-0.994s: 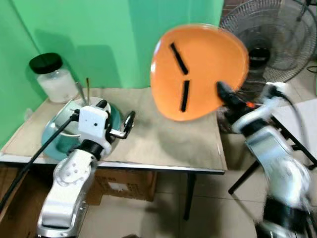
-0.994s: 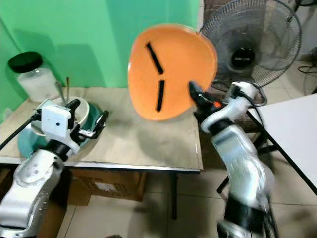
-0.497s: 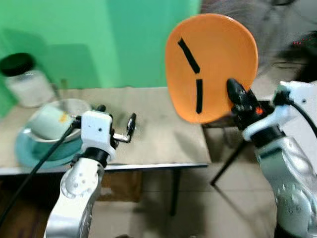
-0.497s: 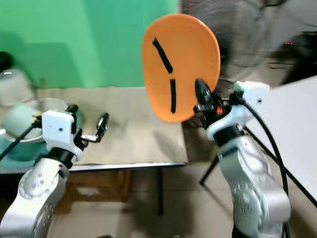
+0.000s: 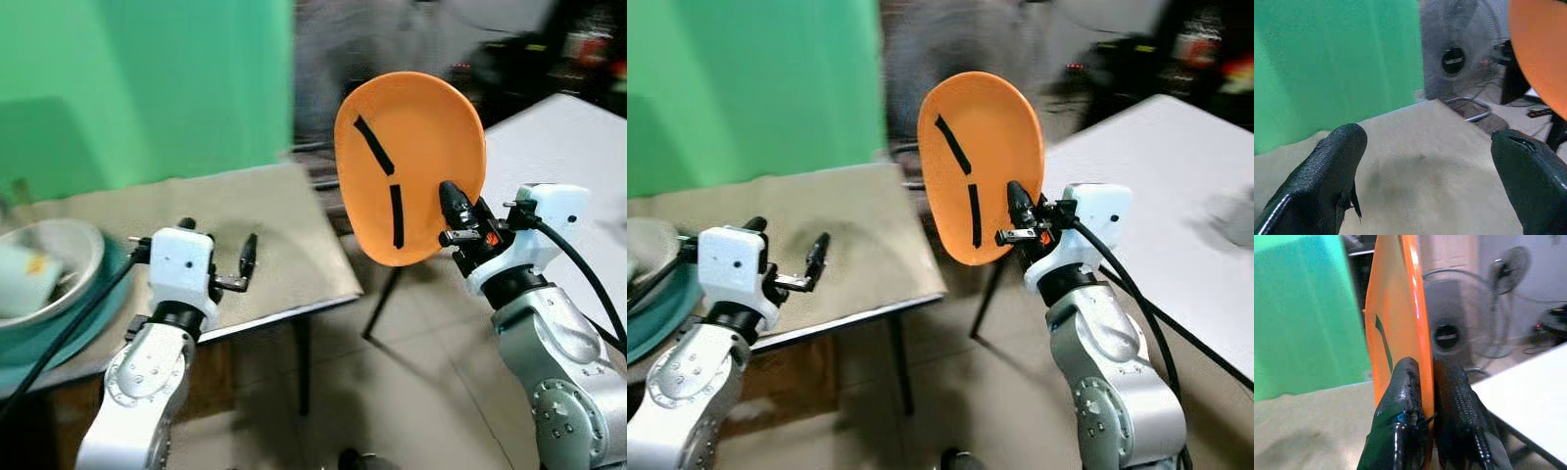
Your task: Setting the table
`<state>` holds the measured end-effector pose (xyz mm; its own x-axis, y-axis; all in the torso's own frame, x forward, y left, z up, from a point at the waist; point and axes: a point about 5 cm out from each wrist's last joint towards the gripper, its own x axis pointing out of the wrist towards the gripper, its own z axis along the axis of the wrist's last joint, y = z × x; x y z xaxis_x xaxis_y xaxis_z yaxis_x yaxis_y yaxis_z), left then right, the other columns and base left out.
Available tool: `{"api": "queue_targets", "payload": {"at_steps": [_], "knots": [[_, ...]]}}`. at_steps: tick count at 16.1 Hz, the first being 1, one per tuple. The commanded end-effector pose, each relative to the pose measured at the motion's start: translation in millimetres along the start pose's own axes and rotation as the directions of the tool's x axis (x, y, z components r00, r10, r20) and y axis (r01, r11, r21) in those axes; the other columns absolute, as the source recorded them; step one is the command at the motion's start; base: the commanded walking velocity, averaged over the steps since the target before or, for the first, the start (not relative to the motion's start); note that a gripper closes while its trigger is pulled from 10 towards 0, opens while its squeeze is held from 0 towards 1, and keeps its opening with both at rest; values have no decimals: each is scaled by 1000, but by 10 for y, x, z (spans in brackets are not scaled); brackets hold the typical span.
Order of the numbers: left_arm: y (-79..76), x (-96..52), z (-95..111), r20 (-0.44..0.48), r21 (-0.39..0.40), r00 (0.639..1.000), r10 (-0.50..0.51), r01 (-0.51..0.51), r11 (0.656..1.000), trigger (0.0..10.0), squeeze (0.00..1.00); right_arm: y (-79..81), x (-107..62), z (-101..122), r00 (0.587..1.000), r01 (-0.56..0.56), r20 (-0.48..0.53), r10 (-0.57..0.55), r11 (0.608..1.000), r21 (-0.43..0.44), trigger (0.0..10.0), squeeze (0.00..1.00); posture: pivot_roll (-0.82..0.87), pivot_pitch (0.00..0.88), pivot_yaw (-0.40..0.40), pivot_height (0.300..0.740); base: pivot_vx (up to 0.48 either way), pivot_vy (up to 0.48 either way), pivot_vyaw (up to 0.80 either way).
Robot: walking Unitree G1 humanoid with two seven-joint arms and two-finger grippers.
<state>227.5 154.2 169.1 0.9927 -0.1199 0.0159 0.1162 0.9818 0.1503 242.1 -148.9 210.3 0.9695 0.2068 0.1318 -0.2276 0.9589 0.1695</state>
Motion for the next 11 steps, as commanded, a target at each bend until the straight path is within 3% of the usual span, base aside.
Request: {"api": "queue_targets", "payload": {"at_steps": [1,11], "knots": [[14,-19,44,10,-1,1000,4,-4,1000,10000,0,9,-21,57,999,12,46,-12,1000,2,10000,0,-44,43,-3,740,0,0,-800],[11,25,83,12,-50,1000,5,-4,999,10000,0,57,-30,-67,996,-7,-86,9,1000,29,10000,0,-53,59,1,740,0,0,-800]]}}
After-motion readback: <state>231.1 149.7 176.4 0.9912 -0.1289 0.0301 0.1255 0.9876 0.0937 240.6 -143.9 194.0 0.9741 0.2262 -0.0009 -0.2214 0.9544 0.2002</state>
